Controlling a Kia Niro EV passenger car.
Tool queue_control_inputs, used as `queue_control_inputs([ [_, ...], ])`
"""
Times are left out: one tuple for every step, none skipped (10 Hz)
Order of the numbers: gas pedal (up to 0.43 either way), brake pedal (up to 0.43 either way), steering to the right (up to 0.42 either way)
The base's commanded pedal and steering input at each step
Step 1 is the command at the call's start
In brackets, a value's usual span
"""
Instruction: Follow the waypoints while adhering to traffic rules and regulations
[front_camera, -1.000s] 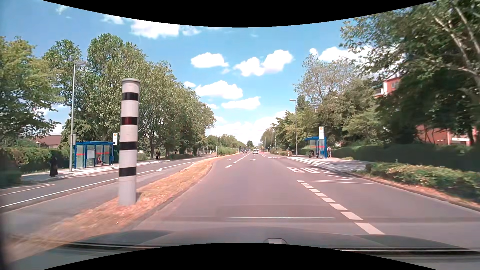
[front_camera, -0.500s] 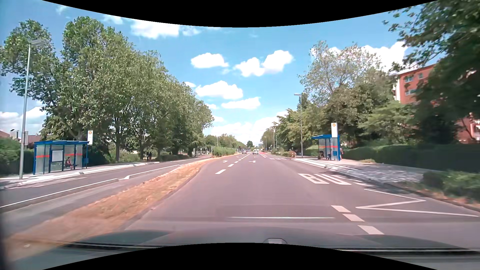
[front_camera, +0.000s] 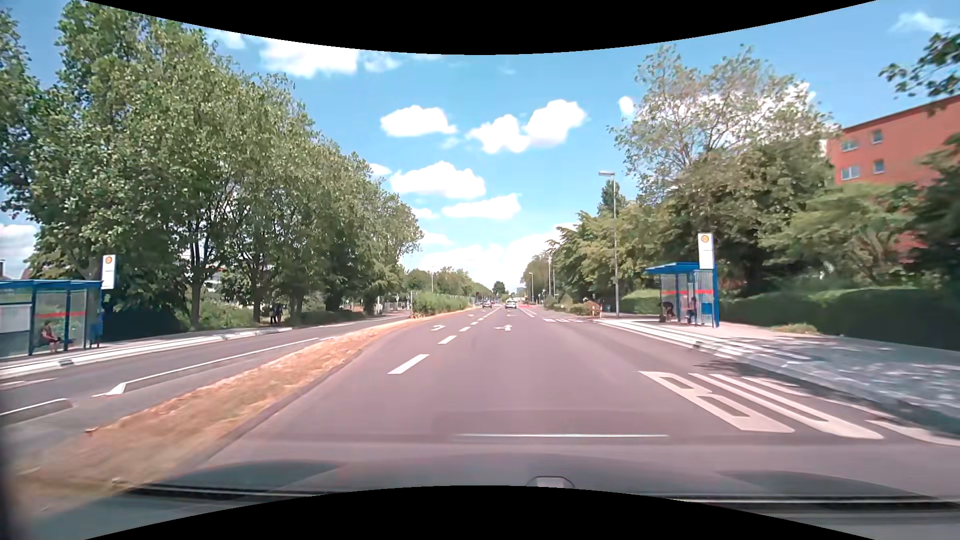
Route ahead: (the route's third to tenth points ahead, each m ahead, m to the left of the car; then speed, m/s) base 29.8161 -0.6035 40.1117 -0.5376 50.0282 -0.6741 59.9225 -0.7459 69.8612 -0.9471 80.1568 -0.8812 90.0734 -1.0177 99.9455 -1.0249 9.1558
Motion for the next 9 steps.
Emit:
queue_control_inputs([
  [0.020,0.000,-0.002],
  [0.067,0.000,-0.002],
  [0.098,0.000,-0.002],
  [0.110,0.000,-0.002],
  [0.130,0.000,-0.002],
  [0.130,0.000,-0.003],
  [0.150,0.000,-0.003],
  [0.157,0.000,-0.004],
  [0.169,0.000,-0.004],
])
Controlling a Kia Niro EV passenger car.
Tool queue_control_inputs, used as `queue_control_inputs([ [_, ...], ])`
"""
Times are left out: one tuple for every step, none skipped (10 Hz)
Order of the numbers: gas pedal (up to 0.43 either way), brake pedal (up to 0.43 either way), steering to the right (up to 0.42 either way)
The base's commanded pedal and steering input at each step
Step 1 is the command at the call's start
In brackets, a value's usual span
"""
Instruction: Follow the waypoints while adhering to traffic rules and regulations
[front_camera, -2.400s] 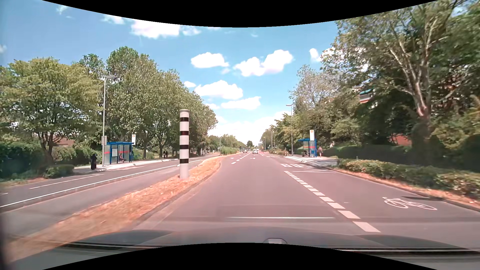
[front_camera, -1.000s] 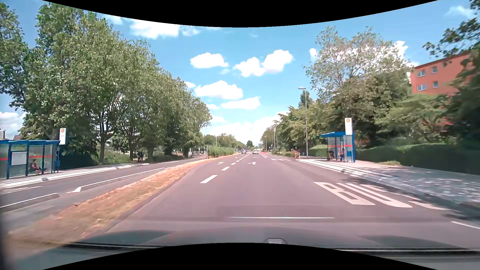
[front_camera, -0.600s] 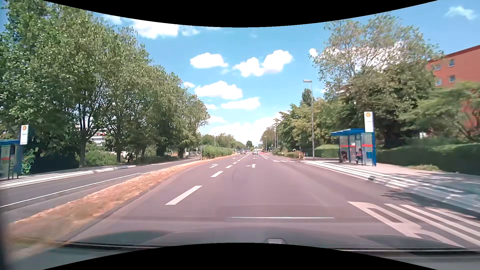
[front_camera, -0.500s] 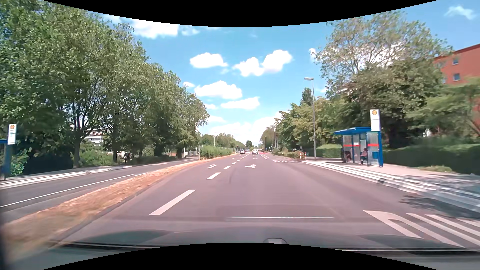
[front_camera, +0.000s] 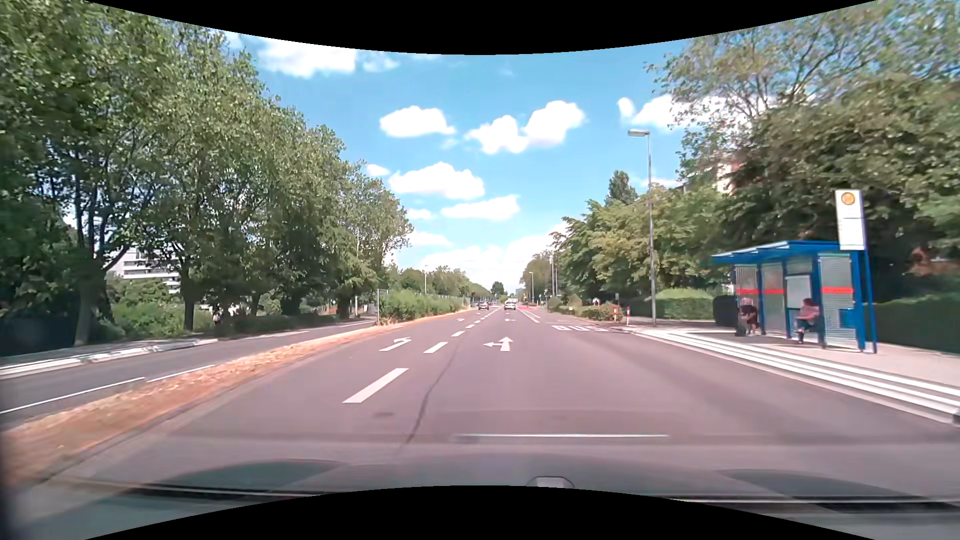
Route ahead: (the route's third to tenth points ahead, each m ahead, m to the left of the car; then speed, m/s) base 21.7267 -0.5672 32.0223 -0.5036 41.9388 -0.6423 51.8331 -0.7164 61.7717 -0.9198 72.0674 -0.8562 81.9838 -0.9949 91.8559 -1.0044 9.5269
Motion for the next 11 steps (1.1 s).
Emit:
queue_control_inputs([
  [0.177,0.000,-0.004],
  [0.177,0.000,-0.004],
  [0.189,0.000,-0.005],
  [0.197,0.000,-0.004],
  [0.209,0.000,-0.004],
  [0.209,0.000,-0.004],
  [0.209,0.000,-0.004],
  [0.209,0.000,-0.004],
  [0.209,0.000,-0.004],
  [0.209,0.000,-0.004],
  [0.209,0.000,-0.005],
])
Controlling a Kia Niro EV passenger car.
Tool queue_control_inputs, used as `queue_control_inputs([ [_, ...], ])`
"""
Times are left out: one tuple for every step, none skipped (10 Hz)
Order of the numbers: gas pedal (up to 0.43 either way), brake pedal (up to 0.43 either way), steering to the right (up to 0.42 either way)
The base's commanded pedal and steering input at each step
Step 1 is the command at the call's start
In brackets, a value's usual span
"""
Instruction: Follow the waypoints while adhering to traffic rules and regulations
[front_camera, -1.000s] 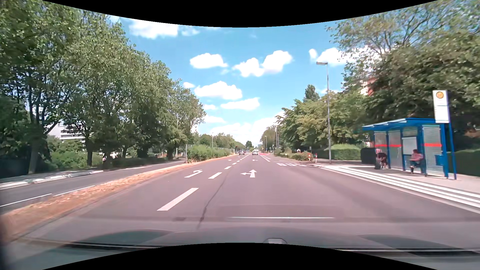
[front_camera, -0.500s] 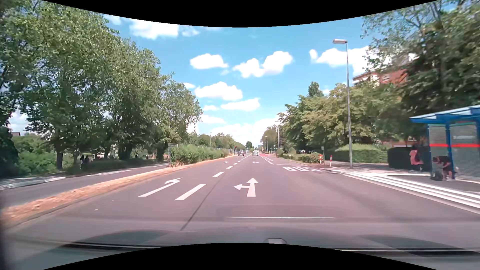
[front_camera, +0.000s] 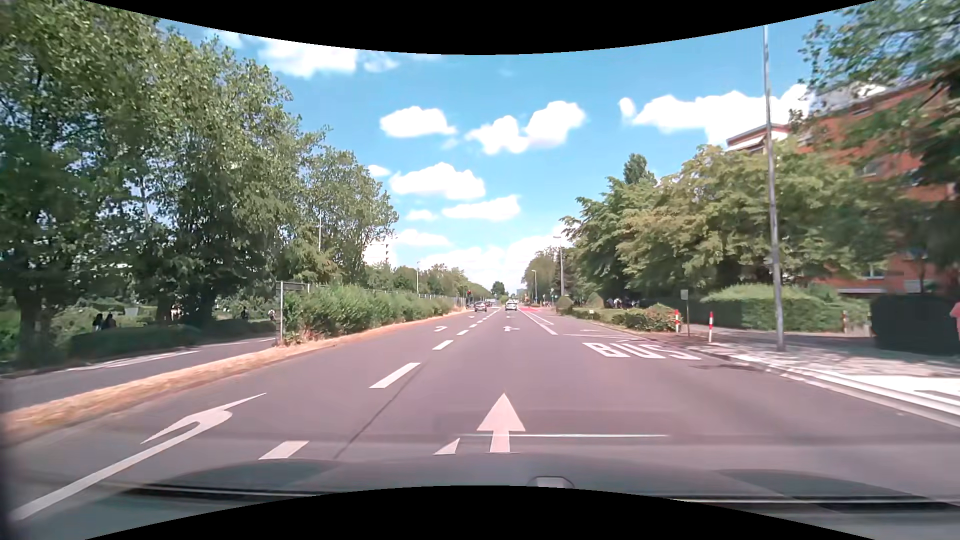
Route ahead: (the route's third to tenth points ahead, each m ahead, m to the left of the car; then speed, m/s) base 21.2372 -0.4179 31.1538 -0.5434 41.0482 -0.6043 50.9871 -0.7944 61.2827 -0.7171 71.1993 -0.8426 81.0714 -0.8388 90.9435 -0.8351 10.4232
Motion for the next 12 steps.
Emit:
queue_control_inputs([
  [0.209,0.000,-0.004],
  [0.209,0.000,-0.004],
  [0.209,0.000,-0.004],
  [0.209,0.000,-0.004],
  [0.209,0.000,-0.004],
  [0.209,0.000,-0.004],
  [0.209,0.000,-0.004],
  [0.209,0.000,-0.004],
  [0.209,0.000,-0.004],
  [0.209,0.000,-0.004],
  [0.209,0.000,-0.004],
  [0.209,0.000,-0.004],
])
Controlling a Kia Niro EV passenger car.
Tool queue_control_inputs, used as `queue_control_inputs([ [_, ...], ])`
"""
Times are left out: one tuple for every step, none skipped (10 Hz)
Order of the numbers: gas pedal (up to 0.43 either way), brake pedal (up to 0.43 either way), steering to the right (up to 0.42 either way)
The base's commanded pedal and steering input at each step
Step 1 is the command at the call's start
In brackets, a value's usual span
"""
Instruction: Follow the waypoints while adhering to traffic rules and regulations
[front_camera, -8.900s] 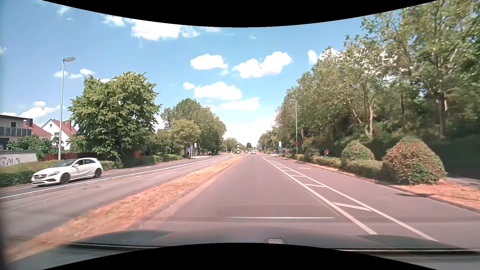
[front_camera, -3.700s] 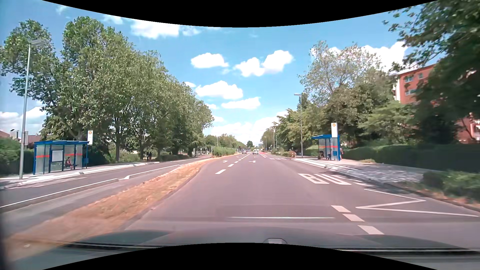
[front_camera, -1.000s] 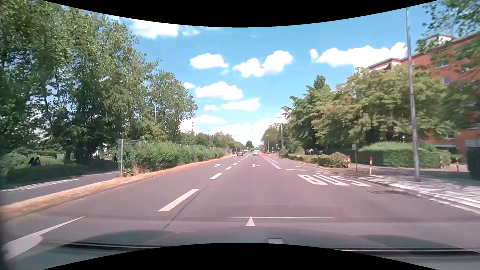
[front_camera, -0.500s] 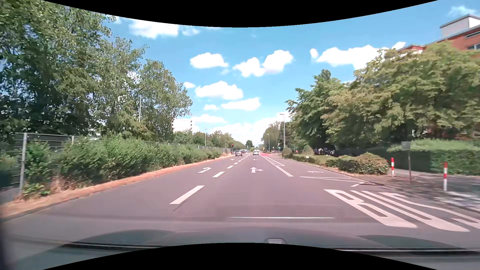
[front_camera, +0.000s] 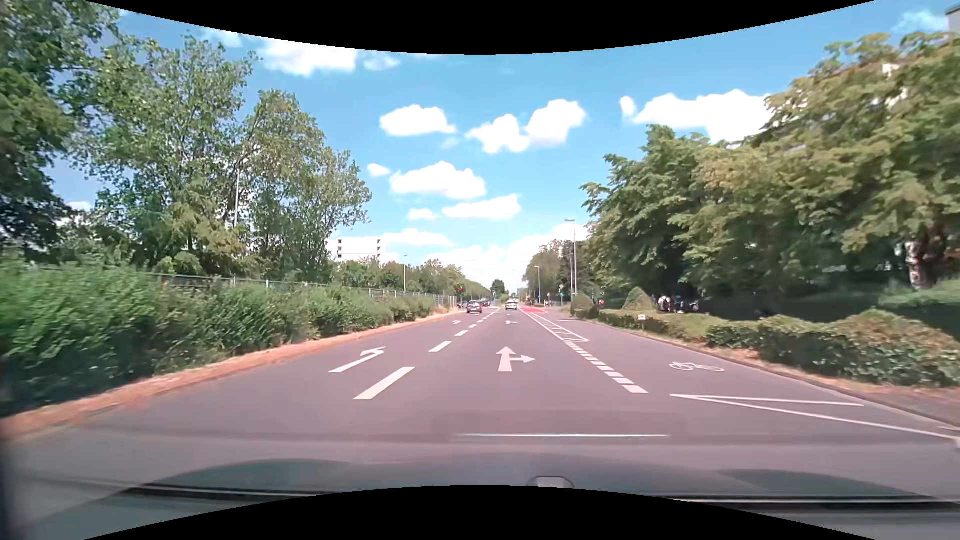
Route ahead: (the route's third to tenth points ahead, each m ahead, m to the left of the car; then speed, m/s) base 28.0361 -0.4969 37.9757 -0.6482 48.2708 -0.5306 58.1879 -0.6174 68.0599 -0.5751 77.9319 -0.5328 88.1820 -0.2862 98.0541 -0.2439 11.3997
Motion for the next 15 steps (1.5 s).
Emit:
queue_control_inputs([
  [0.209,0.000,-0.004],
  [0.209,0.000,-0.004],
  [0.209,0.000,-0.004],
  [0.209,0.000,-0.004],
  [0.209,0.000,-0.004],
  [0.209,0.000,-0.003],
  [0.209,0.000,-0.003],
  [0.209,0.000,-0.004],
  [0.209,0.000,-0.004],
  [0.209,0.000,-0.004],
  [0.209,0.000,-0.003],
  [0.209,0.000,-0.004],
  [0.209,0.000,-0.004],
  [0.209,0.000,-0.004],
  [0.209,0.000,-0.004],
])
